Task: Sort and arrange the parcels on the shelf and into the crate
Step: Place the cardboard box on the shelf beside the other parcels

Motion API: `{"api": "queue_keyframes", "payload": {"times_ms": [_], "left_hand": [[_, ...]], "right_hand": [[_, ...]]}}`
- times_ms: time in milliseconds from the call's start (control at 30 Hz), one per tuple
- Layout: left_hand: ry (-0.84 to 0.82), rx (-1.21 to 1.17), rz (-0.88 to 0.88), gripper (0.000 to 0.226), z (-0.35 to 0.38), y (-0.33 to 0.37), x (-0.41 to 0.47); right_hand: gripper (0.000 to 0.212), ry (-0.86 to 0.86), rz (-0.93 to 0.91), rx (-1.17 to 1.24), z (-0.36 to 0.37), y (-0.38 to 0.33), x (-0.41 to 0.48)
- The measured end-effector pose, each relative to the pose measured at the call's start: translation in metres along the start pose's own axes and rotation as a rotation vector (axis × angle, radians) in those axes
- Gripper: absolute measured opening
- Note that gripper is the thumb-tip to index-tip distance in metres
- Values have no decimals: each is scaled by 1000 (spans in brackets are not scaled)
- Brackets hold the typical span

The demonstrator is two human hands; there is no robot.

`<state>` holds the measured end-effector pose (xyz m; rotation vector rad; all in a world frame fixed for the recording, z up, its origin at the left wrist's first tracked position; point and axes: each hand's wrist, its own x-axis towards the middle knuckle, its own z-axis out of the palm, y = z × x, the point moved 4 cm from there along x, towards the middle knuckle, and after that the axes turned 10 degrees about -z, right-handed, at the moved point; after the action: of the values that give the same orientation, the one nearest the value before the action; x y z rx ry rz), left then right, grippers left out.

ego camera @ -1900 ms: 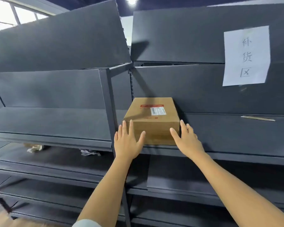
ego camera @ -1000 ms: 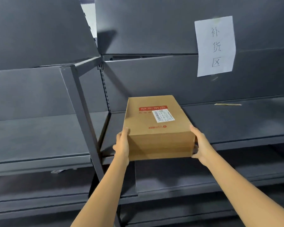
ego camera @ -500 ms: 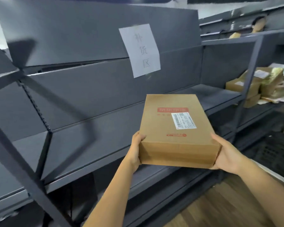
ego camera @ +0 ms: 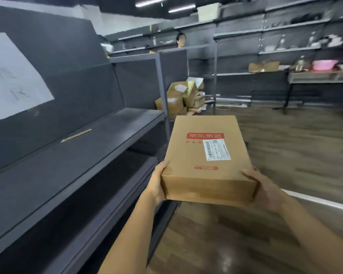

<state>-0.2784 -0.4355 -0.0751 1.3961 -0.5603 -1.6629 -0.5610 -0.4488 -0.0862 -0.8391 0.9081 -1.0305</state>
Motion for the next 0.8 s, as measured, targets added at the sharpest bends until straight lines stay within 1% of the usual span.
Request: {"api": "queue_keyframes", "payload": {"times_ms": [100, 200, 333, 400, 500, 533, 633, 800], "left_hand": [[-77, 42, -43, 55, 47, -5, 27], [-118, 96, -75, 55, 87, -8, 49], [-200, 145, -123, 41, 127, -8, 73], [-217, 154, -149, 38, 140, -8, 89], [-239, 180, -166, 38, 157, -7, 116], [-248, 185, -168, 37, 161, -6, 126], [-274, 187, -176, 40, 172, -2, 161], [-287, 213, -218, 50, 190, 15, 233]], "right_hand": [[68, 110, -17, 40, -48, -11, -6], [57, 216, -42, 20, -89, -21, -8], [53, 280, -82, -1, -125, -31, -4], [54, 295, -99, 13, -139, -34, 3], [64, 323, -82, 19, -158, -34, 18], [63, 334, -80, 18, -164, -33, 25], [51, 371, -92, 24, -182, -33, 53], [47, 445, -68, 37, -208, -39, 114]]}}
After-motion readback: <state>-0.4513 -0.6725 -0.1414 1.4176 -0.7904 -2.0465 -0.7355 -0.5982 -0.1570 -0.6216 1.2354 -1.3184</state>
